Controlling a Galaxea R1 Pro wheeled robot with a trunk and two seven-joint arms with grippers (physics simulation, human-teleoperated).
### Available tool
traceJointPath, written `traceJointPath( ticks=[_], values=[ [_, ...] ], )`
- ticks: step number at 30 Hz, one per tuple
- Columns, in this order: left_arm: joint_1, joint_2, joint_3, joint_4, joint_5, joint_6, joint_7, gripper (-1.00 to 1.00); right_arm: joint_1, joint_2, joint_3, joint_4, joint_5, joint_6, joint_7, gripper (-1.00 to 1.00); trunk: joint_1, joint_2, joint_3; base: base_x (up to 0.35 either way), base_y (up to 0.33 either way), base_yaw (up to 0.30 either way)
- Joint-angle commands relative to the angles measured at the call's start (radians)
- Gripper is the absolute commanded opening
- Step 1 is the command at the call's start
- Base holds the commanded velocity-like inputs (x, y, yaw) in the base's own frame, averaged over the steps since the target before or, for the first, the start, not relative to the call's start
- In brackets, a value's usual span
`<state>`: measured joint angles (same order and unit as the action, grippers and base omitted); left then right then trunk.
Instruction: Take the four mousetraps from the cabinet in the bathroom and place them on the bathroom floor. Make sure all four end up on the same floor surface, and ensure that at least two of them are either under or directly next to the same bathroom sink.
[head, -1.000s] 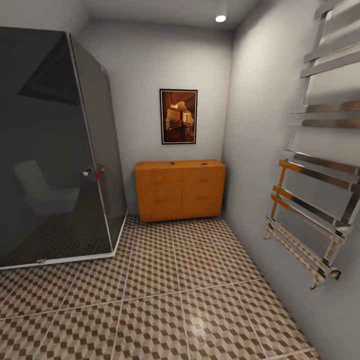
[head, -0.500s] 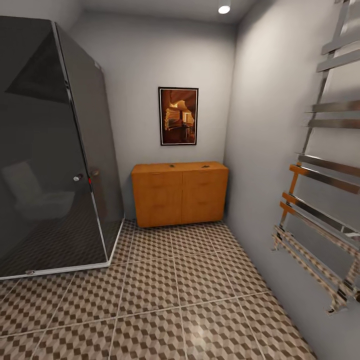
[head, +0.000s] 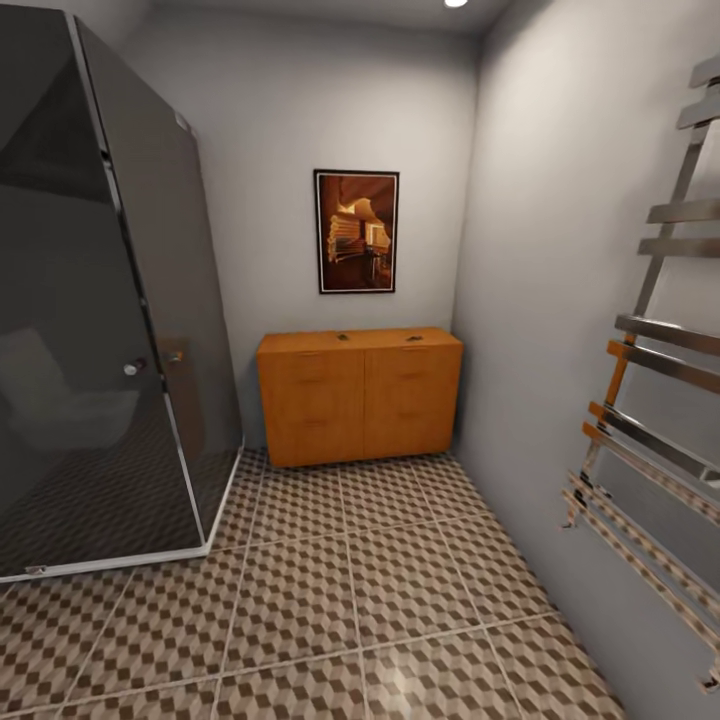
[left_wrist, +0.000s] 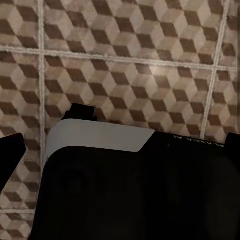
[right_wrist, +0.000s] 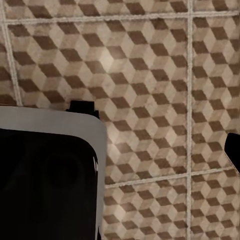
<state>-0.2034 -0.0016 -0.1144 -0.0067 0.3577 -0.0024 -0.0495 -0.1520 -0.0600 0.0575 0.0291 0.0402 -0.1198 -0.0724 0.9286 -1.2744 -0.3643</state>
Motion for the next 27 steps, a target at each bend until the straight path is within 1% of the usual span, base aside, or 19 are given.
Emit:
traceJointPath(
  ticks=[1,27],
  values=[
    [-0.001,0.000,-0.008,0.000,0.011,0.000,-0.003,1.00,-0.001,0.000,0.005,0.003,0.004,-0.005,-0.004,1.00,0.001,-0.001,-0.001,0.329,0.000,0.000],
    [-0.001,0.000,-0.008,0.001,0.010,-0.001,-0.003,1.00,-0.001,0.000,0.005,0.003,0.004,-0.007,-0.004,1.00,0.001,-0.001,-0.001,0.329,0.000,0.000]
  ],
)
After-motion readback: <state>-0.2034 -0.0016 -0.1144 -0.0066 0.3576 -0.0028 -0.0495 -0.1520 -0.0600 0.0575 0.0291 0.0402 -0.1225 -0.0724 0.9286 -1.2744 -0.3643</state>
